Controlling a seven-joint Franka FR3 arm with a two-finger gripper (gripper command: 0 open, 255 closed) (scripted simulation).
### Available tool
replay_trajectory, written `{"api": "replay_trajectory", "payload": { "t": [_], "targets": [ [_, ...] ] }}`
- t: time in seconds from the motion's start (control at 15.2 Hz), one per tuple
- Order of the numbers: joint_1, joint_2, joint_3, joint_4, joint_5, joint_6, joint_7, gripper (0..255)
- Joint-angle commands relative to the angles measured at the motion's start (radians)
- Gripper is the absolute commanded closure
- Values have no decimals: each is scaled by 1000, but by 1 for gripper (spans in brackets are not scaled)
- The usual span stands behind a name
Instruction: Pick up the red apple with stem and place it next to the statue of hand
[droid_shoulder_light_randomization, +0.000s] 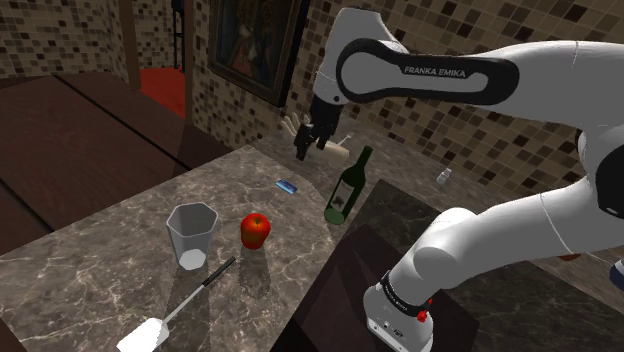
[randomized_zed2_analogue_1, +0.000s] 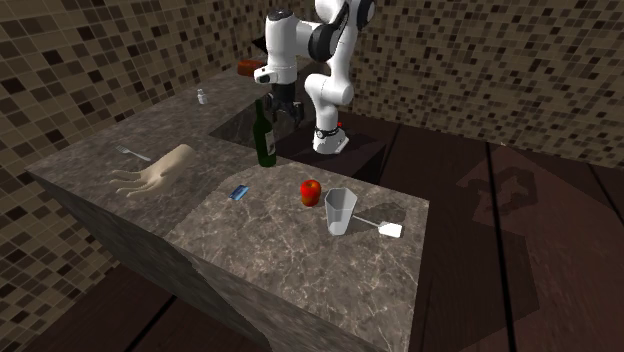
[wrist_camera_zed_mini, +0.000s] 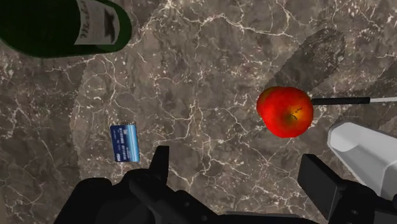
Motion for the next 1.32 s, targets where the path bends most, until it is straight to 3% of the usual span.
{"api": "replay_trajectory", "payload": {
  "t": [0.0, 0.73, 1.12, 1.25],
  "targets": [
    [8, 57, 27, -6, 2, 45, 23, 0],
    [44, 427, 153, 59, -52, 233, 170, 0],
    [82, 657, 187, 145, -130, 302, 268, 0],
    [86, 673, 186, 143, -137, 317, 274, 0]
  ]
}}
